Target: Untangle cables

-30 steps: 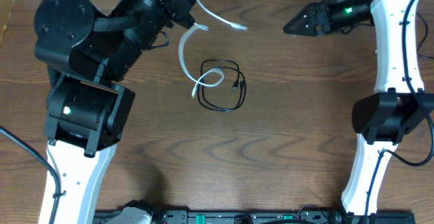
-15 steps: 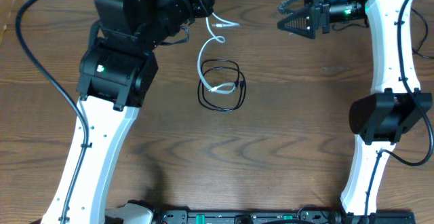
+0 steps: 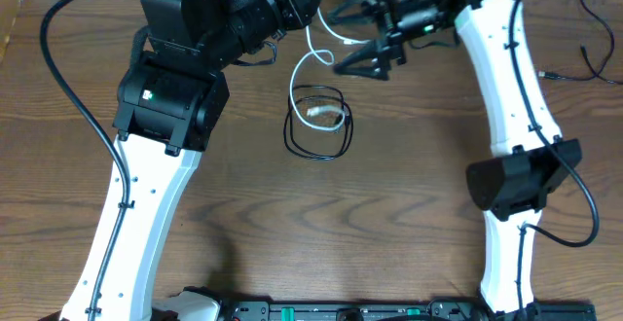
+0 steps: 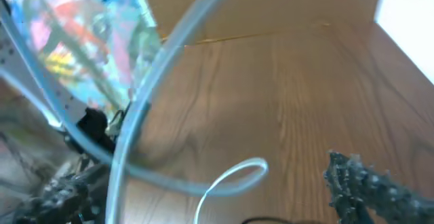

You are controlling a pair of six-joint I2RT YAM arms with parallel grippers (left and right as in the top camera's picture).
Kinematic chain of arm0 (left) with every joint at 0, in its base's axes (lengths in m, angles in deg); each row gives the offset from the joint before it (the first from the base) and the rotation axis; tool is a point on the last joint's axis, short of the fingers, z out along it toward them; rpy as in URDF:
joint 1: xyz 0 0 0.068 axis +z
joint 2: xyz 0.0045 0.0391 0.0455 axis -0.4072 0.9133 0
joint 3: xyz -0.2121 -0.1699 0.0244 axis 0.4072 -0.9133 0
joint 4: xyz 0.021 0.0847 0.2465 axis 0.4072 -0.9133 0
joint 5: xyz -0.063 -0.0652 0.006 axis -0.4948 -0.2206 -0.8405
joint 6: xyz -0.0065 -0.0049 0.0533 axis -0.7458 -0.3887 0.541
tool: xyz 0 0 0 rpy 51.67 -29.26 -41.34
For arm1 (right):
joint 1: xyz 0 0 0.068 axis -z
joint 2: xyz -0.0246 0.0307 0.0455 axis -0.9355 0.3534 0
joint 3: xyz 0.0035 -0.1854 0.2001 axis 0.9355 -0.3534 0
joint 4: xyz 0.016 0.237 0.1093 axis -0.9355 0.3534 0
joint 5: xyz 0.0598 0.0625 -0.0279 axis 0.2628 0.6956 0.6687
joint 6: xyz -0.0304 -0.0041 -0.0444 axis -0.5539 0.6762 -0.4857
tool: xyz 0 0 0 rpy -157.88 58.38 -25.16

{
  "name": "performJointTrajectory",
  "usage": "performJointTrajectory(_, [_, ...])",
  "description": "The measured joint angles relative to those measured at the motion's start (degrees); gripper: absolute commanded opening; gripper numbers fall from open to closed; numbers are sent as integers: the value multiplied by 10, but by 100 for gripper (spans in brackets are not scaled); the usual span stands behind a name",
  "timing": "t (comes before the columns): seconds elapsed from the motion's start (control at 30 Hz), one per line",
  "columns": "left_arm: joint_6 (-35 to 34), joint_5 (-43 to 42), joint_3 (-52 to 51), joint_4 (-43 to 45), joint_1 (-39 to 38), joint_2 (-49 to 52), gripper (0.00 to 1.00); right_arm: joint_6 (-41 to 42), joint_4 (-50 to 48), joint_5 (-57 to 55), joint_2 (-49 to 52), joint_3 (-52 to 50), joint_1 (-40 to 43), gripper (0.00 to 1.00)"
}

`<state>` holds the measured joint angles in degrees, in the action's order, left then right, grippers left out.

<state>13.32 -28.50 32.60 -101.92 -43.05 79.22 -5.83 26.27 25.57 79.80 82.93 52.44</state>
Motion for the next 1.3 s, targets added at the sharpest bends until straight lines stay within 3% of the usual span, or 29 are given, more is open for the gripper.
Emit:
performJointTrajectory(0.1, [0,-3,0,0,0,0,7,-4,-3,-1,0,0,-23,67])
performJointTrajectory(0.17, [0,-3,0,0,0,0,7,-3,-3,-1,0,0,-34,45])
performJointTrajectory(0.27, [0,-4,0,0,0,0,8,16,-23,-2,0,0,-43,2])
performJointTrajectory(0.5, [0,-4,0,-7,0,0,13,176,-133,-2,0,0,-21,1])
performJointTrajectory(0.6, [0,-4,0,-13,0,0,28,251,-166,-2,0,0,1,1])
performJointTrajectory(0.67, [0,-4,0,-18,0,0,32,298,-184,-5,0,0,17,1])
performJointTrajectory(0.87, [-2,-4,0,-39,0,0,68,424,-196,-84,0,0,67,1])
performJointTrajectory(0.93, [0,-2,0,-51,0,0,74,458,-195,-118,0,0,83,1])
performJointTrajectory(1.3, [22,5,0,-94,0,0,75,616,-227,-209,-65,0,252,1])
